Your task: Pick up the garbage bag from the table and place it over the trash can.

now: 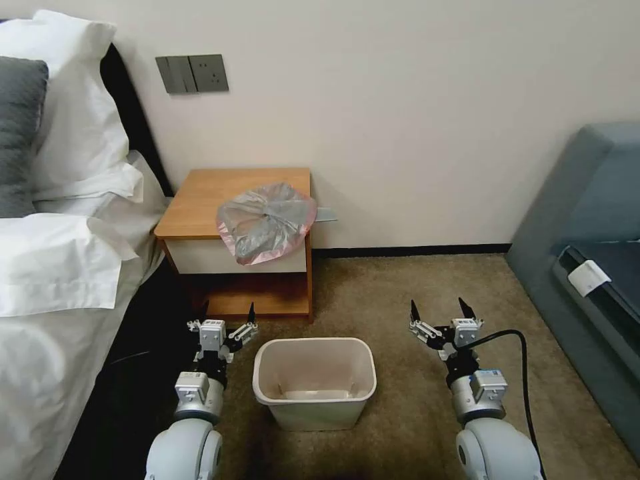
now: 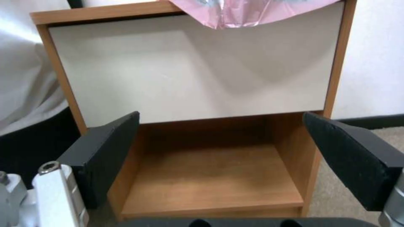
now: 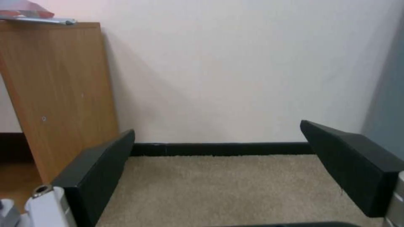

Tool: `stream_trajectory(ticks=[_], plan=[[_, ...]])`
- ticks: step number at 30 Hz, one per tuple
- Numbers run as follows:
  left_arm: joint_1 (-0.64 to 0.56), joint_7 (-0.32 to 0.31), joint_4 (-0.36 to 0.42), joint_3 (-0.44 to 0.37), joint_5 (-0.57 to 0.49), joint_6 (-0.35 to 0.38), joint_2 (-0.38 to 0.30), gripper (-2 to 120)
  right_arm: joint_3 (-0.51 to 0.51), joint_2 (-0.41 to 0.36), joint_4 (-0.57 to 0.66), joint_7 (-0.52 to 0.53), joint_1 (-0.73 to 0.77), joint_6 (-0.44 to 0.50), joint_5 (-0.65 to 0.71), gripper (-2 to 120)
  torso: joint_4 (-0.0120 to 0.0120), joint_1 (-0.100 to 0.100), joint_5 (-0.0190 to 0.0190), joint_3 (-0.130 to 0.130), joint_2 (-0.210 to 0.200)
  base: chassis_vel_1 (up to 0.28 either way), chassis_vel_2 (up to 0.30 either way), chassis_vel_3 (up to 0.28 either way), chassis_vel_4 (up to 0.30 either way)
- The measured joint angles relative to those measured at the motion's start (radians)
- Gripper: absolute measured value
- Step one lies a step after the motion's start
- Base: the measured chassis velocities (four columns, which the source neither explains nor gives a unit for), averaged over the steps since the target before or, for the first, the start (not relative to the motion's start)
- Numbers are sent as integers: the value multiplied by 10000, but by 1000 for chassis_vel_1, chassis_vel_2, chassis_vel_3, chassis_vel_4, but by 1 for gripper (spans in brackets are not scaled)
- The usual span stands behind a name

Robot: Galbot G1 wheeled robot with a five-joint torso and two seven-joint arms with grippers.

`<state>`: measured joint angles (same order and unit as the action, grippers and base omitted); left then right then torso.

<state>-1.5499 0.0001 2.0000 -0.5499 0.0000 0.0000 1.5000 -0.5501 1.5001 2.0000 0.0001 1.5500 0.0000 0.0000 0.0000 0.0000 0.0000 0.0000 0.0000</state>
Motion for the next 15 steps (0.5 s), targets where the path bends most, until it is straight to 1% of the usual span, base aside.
stream_trajectory(ticks=[12,13,15], plan=[[0,0,0,0,0,0,0,97,0,0,0,0,0,1,0,100,-1,0,0,0,0,0,0,0,0],[-2,-12,0,-5,-26,-6,-19,99,8,-17,40,-1,31,23,0,100,0,0,0,0,0,0,0,0,0],[-2,-12,0,-5,-26,-6,-19,99,8,-17,40,-1,31,23,0,100,0,0,0,0,0,0,0,0,0]])
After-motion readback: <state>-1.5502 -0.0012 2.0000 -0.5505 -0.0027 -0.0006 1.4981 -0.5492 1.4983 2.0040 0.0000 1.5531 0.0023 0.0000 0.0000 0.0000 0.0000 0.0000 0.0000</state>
